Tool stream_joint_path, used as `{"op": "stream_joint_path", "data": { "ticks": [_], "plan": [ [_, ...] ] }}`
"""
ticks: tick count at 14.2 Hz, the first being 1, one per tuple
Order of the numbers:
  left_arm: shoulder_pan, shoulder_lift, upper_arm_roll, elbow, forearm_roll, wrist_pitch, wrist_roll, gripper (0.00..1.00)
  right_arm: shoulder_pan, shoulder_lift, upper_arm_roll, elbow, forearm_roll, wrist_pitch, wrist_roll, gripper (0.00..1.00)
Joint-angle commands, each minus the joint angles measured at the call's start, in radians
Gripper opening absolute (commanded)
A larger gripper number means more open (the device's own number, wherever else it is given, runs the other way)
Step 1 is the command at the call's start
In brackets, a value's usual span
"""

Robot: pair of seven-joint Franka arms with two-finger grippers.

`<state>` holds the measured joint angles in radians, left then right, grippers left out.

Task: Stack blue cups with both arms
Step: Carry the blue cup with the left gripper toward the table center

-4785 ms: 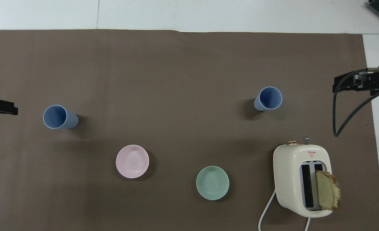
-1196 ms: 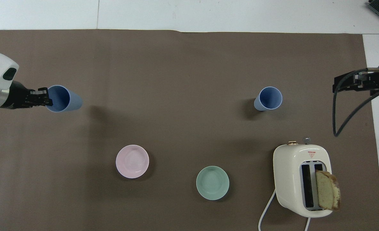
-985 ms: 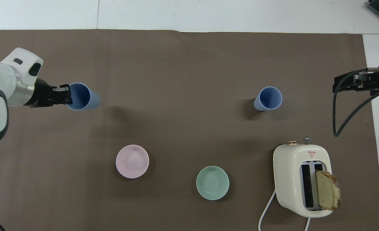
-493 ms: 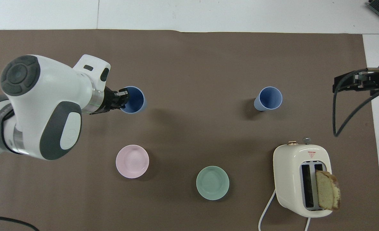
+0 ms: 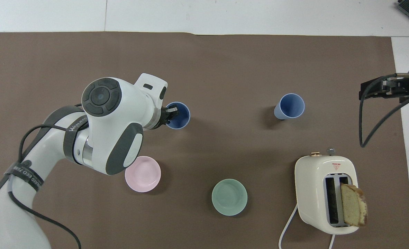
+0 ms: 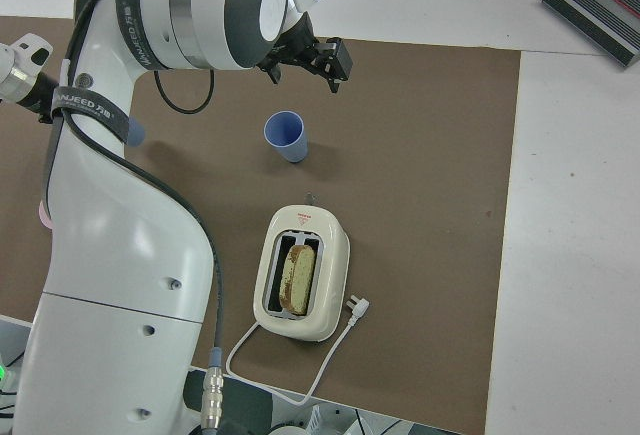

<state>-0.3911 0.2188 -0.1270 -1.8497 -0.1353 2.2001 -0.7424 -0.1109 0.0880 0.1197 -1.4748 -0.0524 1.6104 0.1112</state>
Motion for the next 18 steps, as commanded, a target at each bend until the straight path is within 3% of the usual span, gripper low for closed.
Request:
{"op": "stream_joint_path", "data": {
  "ticks": [1,14,16,18],
  "plan": [
    [-0.04,0.028,0.018,0.015,0.023,0.033,-0.031,0.0,-0.009,-0.01,0.005,-0.013,-0.001,-0.001,-0.008,1.0],
    [-0.068,0.077,0.018,0.015,0.088,0.067,-0.032,0.0,-0.009,-0.01,0.008,-0.016,0.003,0.005,-0.015,1.0],
    [-0.068,0.077,0.018,0.007,0.086,0.073,-0.034,0.18,-0.009,-0.01,0.008,-0.018,0.003,0.005,-0.015,1.0],
    [-0.068,0.077,0.018,0.009,0.08,0.073,-0.035,0.24,-0.009,-0.011,0.008,-0.021,0.003,0.006,-0.015,1.0]
  ]
}}
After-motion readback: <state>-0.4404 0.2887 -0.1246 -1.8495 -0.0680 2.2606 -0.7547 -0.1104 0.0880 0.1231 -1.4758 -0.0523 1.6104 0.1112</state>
